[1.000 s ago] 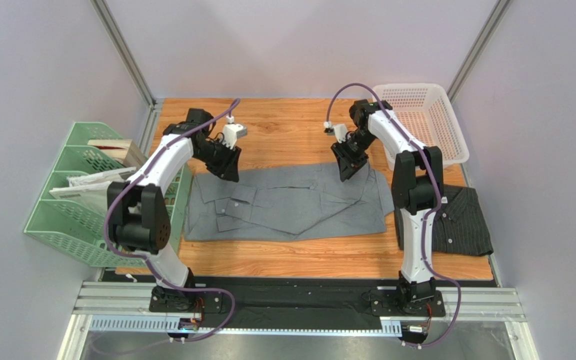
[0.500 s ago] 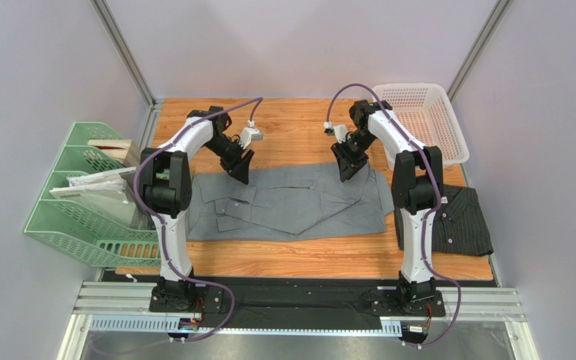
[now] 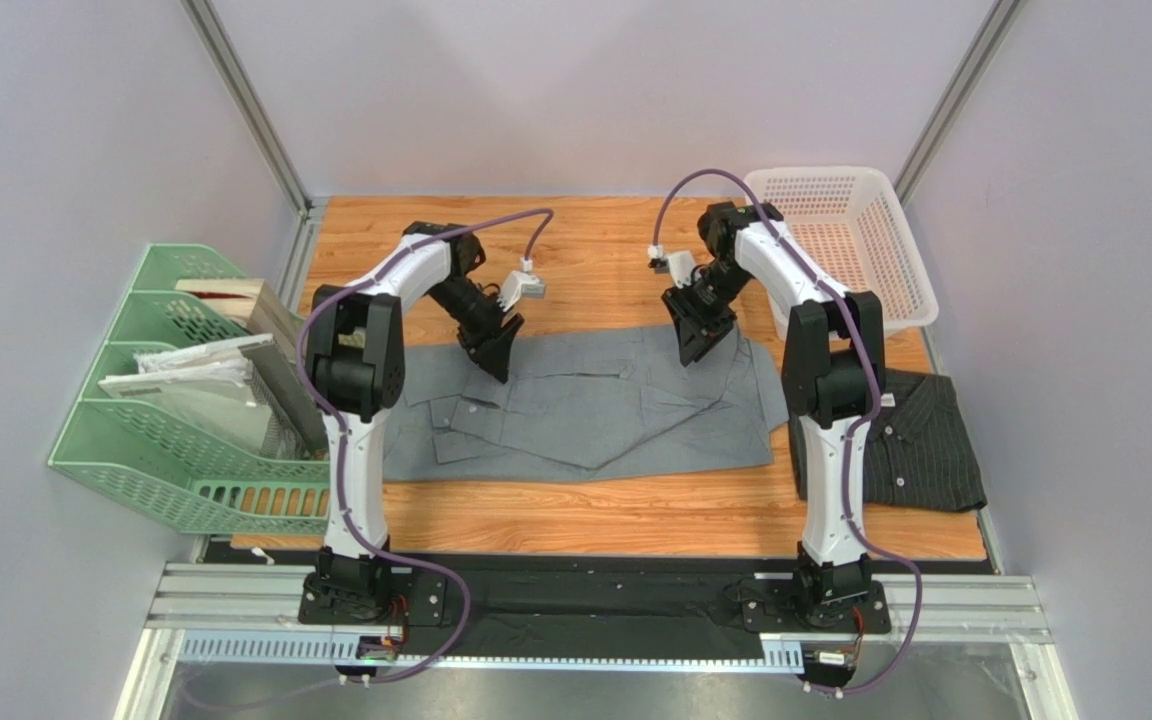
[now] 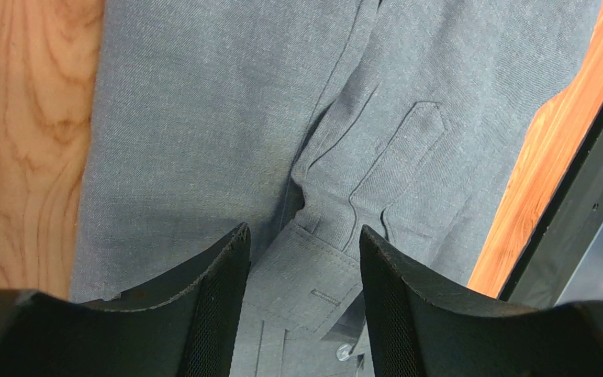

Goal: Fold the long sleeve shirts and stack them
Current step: Fold the shirt

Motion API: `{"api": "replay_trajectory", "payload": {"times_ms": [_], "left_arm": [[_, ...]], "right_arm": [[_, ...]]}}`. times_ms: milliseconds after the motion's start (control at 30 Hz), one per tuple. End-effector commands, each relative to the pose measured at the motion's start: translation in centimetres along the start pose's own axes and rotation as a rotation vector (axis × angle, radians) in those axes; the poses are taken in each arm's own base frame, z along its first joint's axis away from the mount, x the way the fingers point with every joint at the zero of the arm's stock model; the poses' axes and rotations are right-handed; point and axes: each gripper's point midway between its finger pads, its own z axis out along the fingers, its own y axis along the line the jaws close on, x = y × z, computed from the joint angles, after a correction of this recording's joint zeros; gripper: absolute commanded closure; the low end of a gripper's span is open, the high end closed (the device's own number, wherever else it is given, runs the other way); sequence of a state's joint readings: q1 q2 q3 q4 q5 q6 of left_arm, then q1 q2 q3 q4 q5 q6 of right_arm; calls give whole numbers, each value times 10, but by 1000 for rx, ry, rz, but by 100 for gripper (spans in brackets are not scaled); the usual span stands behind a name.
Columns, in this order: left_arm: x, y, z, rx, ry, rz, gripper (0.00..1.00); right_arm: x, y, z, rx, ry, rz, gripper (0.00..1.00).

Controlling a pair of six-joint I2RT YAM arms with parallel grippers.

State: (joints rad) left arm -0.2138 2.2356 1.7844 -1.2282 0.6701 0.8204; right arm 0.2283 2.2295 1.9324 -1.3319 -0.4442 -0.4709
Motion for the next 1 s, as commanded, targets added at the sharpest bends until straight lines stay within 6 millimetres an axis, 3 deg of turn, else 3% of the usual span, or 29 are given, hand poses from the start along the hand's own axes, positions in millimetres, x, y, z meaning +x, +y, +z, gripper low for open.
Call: {"api": "replay_trajectory", "payload": {"times_ms": [0, 567, 600, 633, 767, 967], "left_arm": [[-14, -5, 1, -7, 14, 94, 41], [4, -19, -2, 28, 143, 91, 59], [6, -21, -1, 31, 147, 97, 62], [4, -22, -3, 27, 142, 101, 72], [-6, -36, -15, 28, 93, 123, 97], [-19, -68, -40, 16, 22, 197, 100]], "right_arm": [[1, 2, 1, -10, 12, 7, 67], [1, -1, 0, 4, 16, -6, 68], [2, -1, 0, 2, 19, -8, 67], [1, -1, 0, -1, 16, -9, 67], [1, 0, 1, -5, 16, -11, 67], [1, -2, 3, -3, 15, -12, 68]]}}
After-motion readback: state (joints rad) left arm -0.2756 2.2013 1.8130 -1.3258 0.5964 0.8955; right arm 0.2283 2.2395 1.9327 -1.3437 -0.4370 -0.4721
